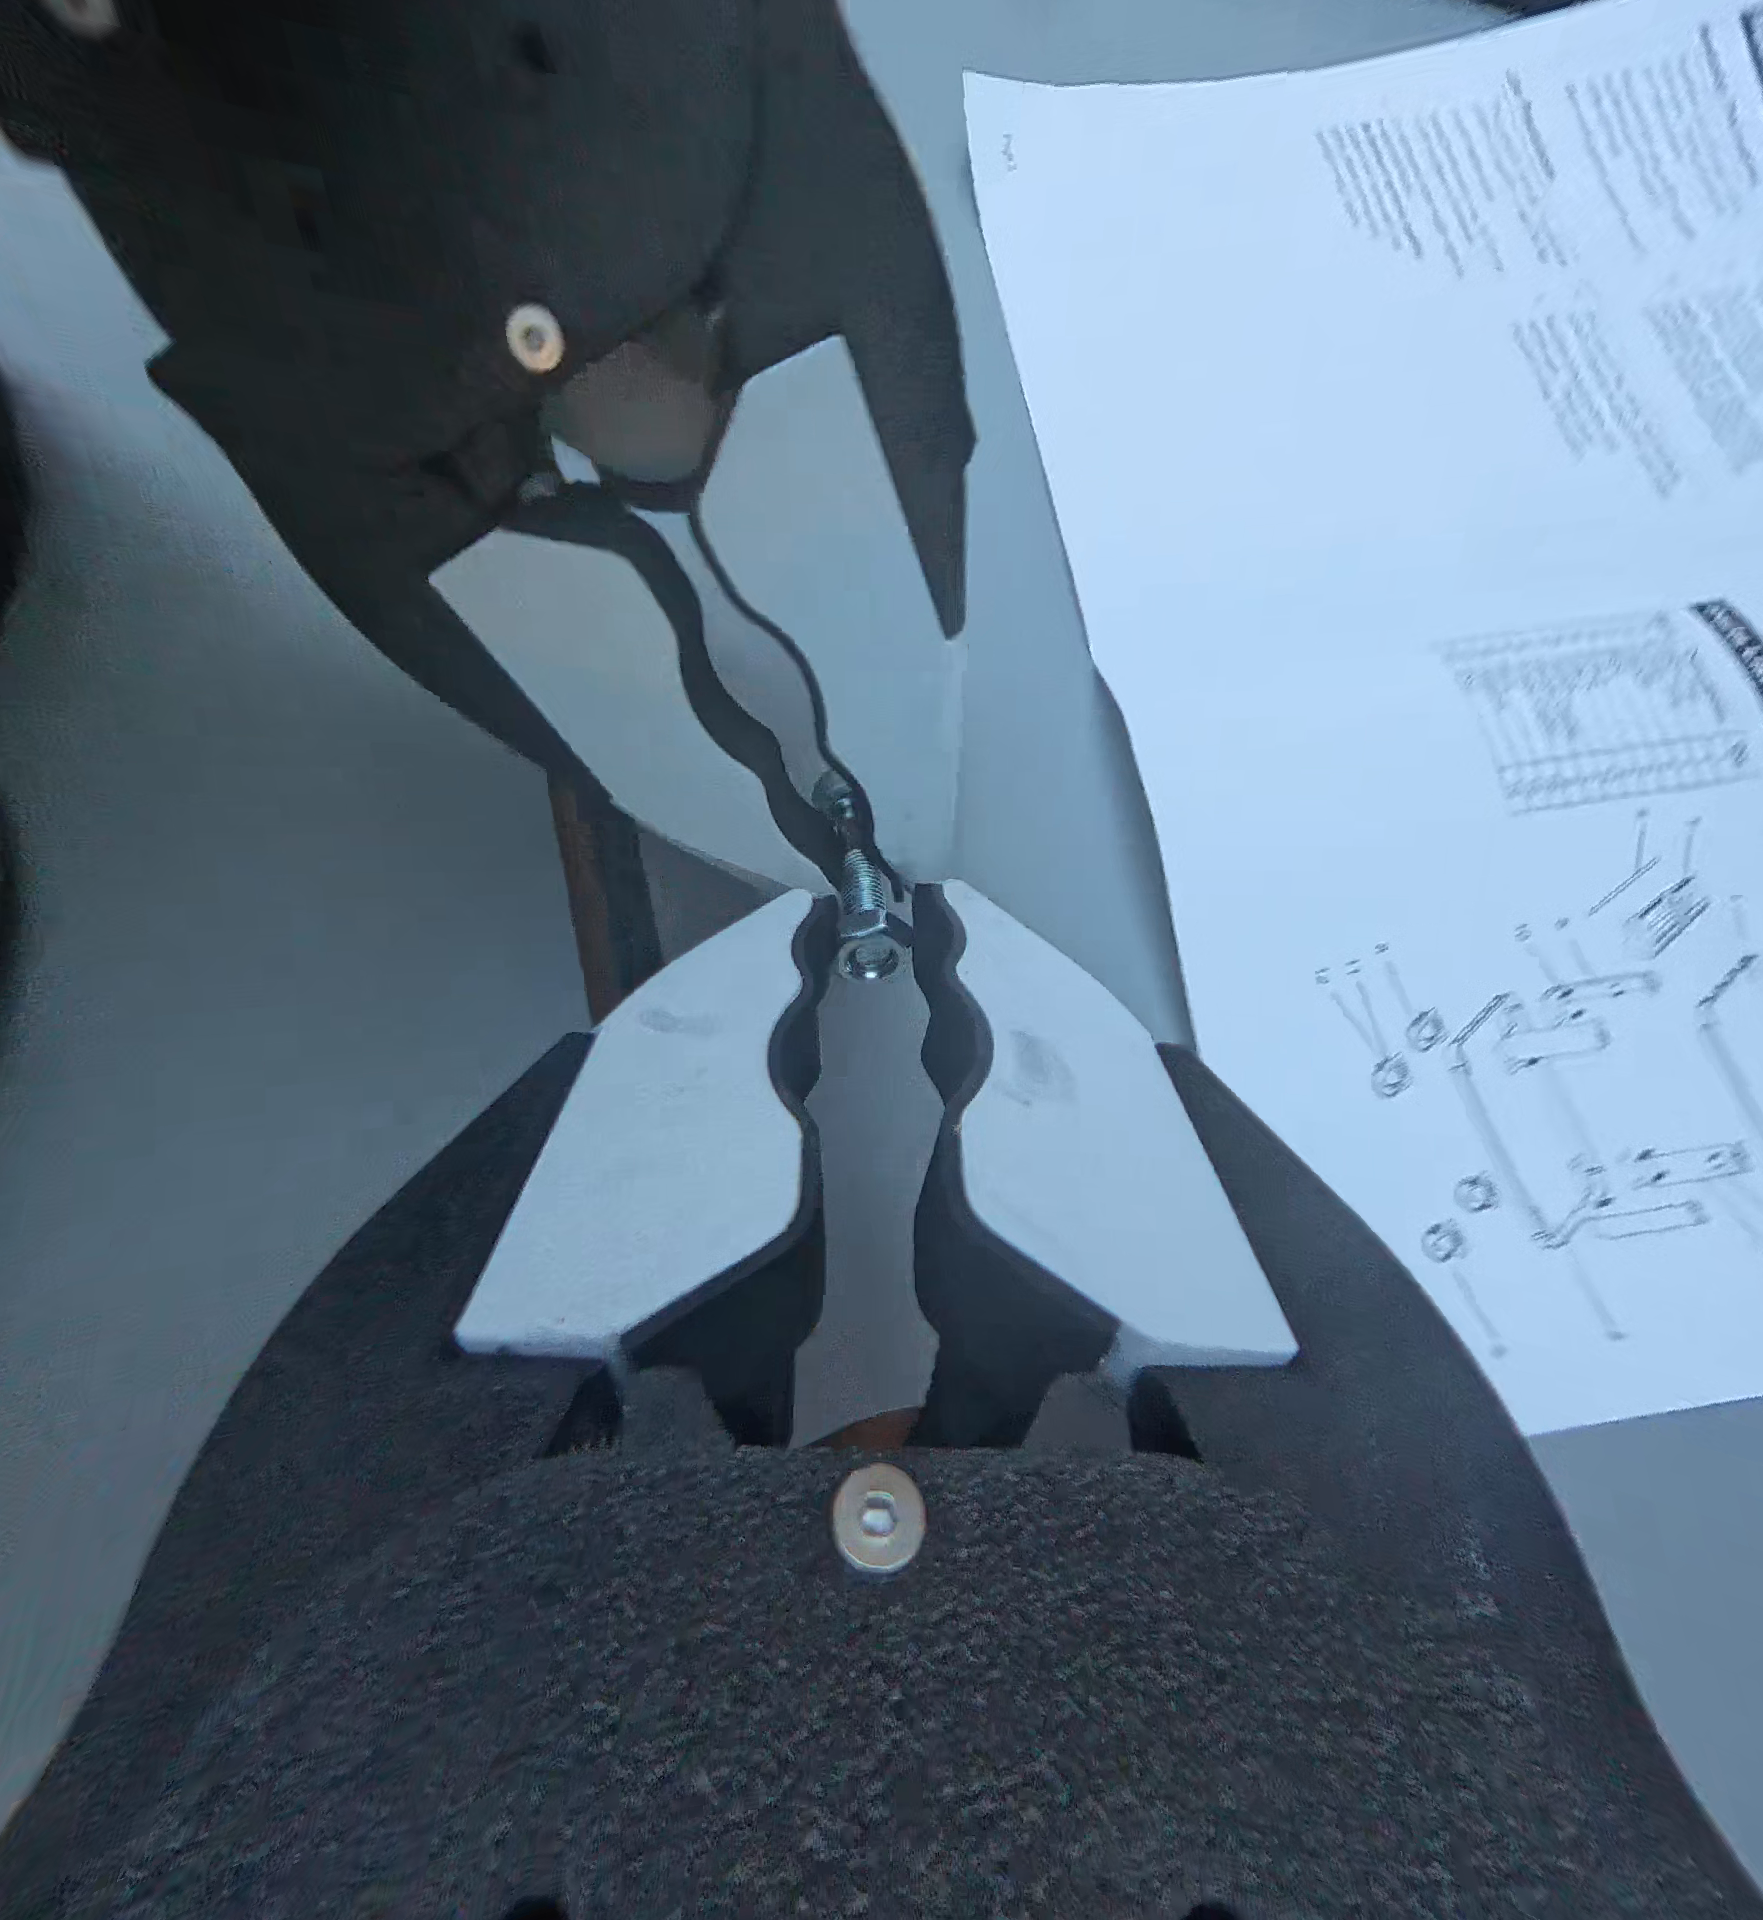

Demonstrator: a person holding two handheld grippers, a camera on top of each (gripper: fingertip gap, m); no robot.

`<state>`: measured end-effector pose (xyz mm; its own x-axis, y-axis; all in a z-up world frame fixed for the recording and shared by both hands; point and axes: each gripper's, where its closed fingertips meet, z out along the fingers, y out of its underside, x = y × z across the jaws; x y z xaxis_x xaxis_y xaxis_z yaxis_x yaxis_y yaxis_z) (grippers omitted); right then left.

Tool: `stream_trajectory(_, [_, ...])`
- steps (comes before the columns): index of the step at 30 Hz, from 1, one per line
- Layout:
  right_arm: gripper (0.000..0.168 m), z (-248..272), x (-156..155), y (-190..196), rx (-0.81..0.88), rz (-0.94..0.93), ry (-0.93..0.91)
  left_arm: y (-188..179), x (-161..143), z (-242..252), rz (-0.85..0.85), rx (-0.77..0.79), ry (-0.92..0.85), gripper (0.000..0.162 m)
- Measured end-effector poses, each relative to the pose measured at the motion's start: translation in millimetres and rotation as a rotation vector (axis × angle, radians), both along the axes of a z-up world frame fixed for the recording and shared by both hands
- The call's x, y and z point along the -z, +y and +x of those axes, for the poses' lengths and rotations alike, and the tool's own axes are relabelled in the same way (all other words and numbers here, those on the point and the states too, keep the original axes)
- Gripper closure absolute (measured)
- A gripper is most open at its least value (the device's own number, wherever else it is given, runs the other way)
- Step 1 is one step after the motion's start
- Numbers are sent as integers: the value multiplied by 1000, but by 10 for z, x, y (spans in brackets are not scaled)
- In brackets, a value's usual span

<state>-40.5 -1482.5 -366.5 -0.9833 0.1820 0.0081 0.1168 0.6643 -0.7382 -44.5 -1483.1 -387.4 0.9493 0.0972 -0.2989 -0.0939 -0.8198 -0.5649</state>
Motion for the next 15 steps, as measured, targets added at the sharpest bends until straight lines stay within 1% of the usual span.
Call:
stream_trajectory(2, [150, -67, 81, 5, -34, 20, 81, -9, 74, -58, -23, -21, -9, 155])
stream_trajectory(6, [150, -169, 215, 25, -26, 29, 139, -7, 213, -126, -34, -71, -68, 155])
stream_trajectory(8, [150, -202, 219, 42, -1, 56, 164, 0, 216, -146, -23, -92, -82, 155])
stream_trajectory(11, [150, -210, 172, 45, 52, 129, 279, 3, 180, -152, 9, -108, -78, 155])
stream_trajectory(15, [151, -87, 176, 29, 64, 173, 461, -6, 210, -32, 35, -56, -94, 155])
